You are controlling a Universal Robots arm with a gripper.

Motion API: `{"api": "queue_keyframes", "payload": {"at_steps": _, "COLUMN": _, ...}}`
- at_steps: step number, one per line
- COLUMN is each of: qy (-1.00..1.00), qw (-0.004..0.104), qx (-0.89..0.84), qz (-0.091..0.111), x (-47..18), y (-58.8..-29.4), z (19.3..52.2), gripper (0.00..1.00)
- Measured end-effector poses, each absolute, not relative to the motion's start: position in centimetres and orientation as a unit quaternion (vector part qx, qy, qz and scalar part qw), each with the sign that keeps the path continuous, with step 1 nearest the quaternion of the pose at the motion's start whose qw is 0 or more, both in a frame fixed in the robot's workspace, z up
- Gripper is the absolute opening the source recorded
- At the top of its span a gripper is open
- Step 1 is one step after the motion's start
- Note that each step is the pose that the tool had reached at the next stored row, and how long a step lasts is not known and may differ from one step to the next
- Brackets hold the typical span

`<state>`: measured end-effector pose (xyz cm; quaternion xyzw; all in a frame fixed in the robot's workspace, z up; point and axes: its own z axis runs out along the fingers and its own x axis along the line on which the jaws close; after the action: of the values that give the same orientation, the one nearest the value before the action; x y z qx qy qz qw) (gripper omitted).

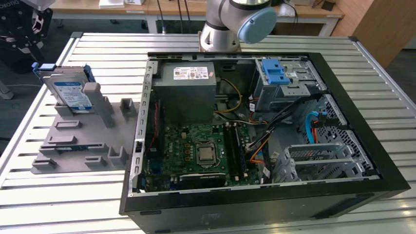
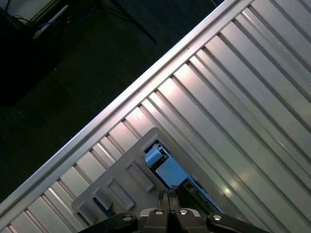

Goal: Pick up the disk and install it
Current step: 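Pick up the disk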

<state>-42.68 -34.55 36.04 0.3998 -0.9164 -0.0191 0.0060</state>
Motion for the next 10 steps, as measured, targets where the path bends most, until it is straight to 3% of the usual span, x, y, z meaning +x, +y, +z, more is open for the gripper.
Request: {"api": "queue_keyframes", "payload": {"at_steps": 10, "qy": -0.884, "qw": 0.006, "qx": 0.467, "qz": -0.018, "x": -42.68, "y": -34.55, "z": 35.98, "gripper": 0.11}}
